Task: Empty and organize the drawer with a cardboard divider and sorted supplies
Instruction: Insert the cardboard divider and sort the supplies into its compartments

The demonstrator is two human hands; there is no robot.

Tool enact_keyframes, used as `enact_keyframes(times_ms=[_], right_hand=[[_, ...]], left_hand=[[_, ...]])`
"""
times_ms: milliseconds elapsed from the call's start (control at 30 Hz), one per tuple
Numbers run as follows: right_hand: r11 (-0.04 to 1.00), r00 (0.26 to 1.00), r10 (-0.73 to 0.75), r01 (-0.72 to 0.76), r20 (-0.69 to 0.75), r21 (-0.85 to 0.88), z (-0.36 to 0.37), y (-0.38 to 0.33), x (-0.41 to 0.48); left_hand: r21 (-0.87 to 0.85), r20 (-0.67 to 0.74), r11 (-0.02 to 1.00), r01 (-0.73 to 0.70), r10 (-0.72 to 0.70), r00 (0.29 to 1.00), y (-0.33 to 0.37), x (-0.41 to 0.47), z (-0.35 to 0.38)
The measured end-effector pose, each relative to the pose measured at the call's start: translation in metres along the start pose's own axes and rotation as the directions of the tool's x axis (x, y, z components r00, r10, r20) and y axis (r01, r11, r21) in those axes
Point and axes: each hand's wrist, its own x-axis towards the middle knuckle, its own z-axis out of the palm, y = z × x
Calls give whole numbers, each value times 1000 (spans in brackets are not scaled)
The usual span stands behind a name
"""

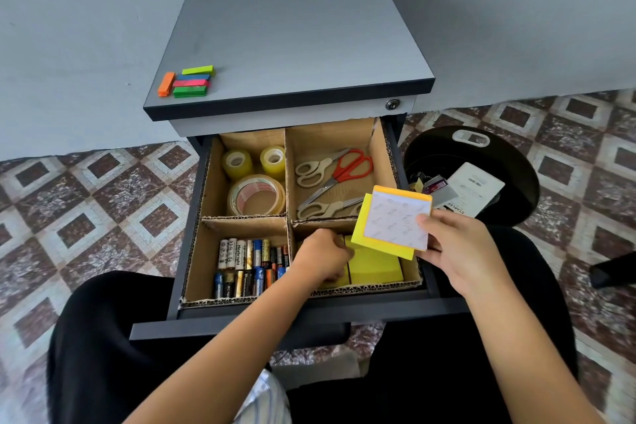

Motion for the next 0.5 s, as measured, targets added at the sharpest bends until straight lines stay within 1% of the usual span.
enact_keyframes(times_ms=[33,67,100,133,167,200,267,333,400,500], right_hand=[[1000,1000,-5,6,9,-15,0,0,0],[999,1000,-9,10,19,-32,-1,0,-1],[999,1000,-11,12,29,-49,-1,1,-1],[998,999,-9,12,40,-66,-1,2,-1],[996,999,-6,11,49,-83,-1,4,-1],[995,998,-5,10,55,-99,0,5,-1],[992,999,-7,14,54,-124,2,6,-1],[989,999,-29,33,30,-143,4,6,-1],[987,998,-58,56,-12,-154,4,6,-2],[989,994,-75,64,-74,-135,4,7,-1]], left_hand=[[-169,16,986,10,-7,1000,2,-2,-1],[-353,48,935,32,-16,999,6,-5,-2],[-512,98,857,63,-15,995,8,-9,-5],[-622,149,778,90,5,989,10,-12,-9],[-676,185,730,101,36,982,10,-15,-12],[-692,205,715,98,65,977,9,-17,-15],[-660,209,747,84,75,975,6,-20,-19],[-615,191,783,93,33,981,3,-21,-19],[-599,182,792,119,-10,983,3,-21,-17],[-583,184,802,131,-27,983,4,-20,-13]])
